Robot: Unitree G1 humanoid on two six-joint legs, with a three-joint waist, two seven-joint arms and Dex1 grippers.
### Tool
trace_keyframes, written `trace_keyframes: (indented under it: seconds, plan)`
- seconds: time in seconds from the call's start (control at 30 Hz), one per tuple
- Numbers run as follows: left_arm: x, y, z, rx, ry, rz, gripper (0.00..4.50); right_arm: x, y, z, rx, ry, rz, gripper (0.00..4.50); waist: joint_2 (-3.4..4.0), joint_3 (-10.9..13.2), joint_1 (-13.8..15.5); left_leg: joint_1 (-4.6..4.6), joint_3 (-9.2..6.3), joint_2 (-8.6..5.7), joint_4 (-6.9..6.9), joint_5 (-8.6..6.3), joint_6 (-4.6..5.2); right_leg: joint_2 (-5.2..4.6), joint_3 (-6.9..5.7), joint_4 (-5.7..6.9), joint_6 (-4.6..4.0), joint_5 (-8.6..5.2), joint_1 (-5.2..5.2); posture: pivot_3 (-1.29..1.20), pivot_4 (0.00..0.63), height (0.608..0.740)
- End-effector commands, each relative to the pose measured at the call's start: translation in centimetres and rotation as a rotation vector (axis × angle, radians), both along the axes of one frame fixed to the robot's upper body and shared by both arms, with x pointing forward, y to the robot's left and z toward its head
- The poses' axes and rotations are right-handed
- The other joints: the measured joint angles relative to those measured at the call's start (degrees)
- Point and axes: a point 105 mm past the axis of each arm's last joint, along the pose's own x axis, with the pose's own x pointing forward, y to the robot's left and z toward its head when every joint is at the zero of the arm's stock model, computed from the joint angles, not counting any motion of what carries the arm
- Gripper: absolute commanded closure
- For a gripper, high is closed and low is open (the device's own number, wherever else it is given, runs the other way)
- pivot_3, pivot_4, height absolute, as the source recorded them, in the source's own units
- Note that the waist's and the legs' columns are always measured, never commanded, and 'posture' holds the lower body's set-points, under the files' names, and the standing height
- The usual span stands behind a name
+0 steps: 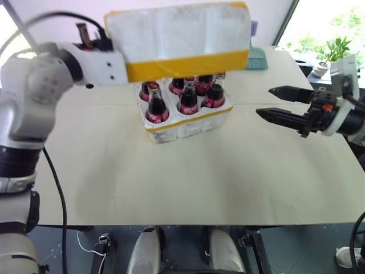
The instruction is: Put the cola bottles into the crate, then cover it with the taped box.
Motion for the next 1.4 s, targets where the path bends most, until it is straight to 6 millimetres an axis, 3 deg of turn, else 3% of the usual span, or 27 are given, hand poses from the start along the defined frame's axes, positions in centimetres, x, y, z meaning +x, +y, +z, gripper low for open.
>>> trace_keyframes:
  seconds: [0.03,0.13,0.47,0.7,0.87,0.97,1.03,1.13,1.23,1.33,1.4]
  plan:
    - [-0.6,-0.3,-0.1,0.136,-0.053,0.051,4.11,-0.5,0.1,2.0,0.033,-0.076,0.003,0.0,0.0,0.0,0.1,0.0,0.0,0.0,0.0,0.0,0.0,0.0,0.0,0.0,0.0,0.0,0.0,0.0,0.15,0.736]
    - [-1.0,-2.0,-1.1,0.16,-0.047,0.031,4.11,-0.4,0.2,2.1,0.043,-0.078,-0.001,0.0,0.0,0.0,0.2,0.0,0.0,0.0,0.01,0.0,0.0,0.0,0.01,-0.01,0.0,0.0,0.0,0.0,0.15,0.736]
    - [-1.9,-2.6,-4.7,0.206,0.051,0.053,4.11,-0.1,0.0,1.6,0.061,-0.075,-0.012,0.0,0.0,0.0,0.2,-0.01,-0.01,-0.01,0.02,0.0,0.01,0.0,0.01,-0.02,0.0,0.0,0.01,0.0,0.15,0.736]
    - [-2.8,-2.4,-5.0,0.186,0.055,0.026,0.66,0.0,-0.3,1.3,0.06,-0.07,-0.022,0.0,0.01,0.0,0.3,0.0,-0.04,-0.01,0.04,0.0,0.01,0.0,0.01,-0.04,-0.01,0.0,0.01,0.0,0.15,0.736]
    - [-4.3,-0.4,-5.2,0.118,0.044,0.019,0.66,-0.1,-0.7,1.0,0.05,-0.06,-0.029,0.0,0.01,0.0,0.1,0.01,-0.04,0.0,0.01,0.0,0.01,0.0,0.01,-0.08,-0.01,-0.01,0.01,0.0,0.15,0.736]
    - [-5.8,0.9,-5.3,-0.145,0.122,-0.009,0.66,-0.2,-1.2,0.7,0.041,-0.047,-0.043,0.0,0.01,0.0,0.1,0.01,-0.04,0.01,0.02,0.0,0.01,0.0,0.02,-0.07,-0.01,-0.01,0.01,0.0,0.15,0.736]
    - [-7.3,1.5,-6.5,-0.319,0.276,-0.072,0.66,-0.3,-1.6,0.2,0.028,-0.037,-0.051,0.0,0.02,0.0,0.2,0.0,-0.05,0.01,0.04,0.0,0.01,0.0,0.01,-0.07,-0.01,-0.01,0.01,0.0,0.15,0.736]
    - [-8.7,4.2,-7.0,-0.809,0.546,-0.095,0.66,-0.4,-2.2,-0.4,0.006,-0.025,-0.061,0.0,0.01,0.0,0.3,0.02,-0.08,0.01,0.05,0.0,0.01,-0.01,0.0,-0.06,-0.01,-0.01,0.04,0.0,0.15,0.736]
    - [-10.4,7.0,-5.6,-1.185,0.829,-0.193,0.66,-0.2,-2.6,-0.9,-0.019,-0.017,-0.062,0.0,0.01,0.0,0.1,0.05,-0.13,0.01,0.14,0.0,0.01,0.0,-0.03,0.03,-0.01,-0.01,0.08,0.0,0.15,0.736]
    - [-12.5,8.0,-4.6,-1.255,1.069,-0.302,0.66,0.2,-2.7,-1.4,-0.059,-0.014,-0.041,0.0,0.04,0.0,-0.5,0.1,-0.15,0.02,0.13,0.0,0.01,0.04,-0.04,0.05,-0.01,-0.02,0.08,0.0,0.15,0.736]
    - [-12.1,8.4,-4.6,-1.231,1.096,-0.287,0.66,0.6,-2.7,-1.4,-0.07,-0.017,-0.033,0.0,0.07,0.0,-0.7,0.14,-0.13,0.01,0.06,0.0,0.01,0.02,-0.03,-0.02,-0.01,-0.04,0.14,0.0,0.15,0.736]
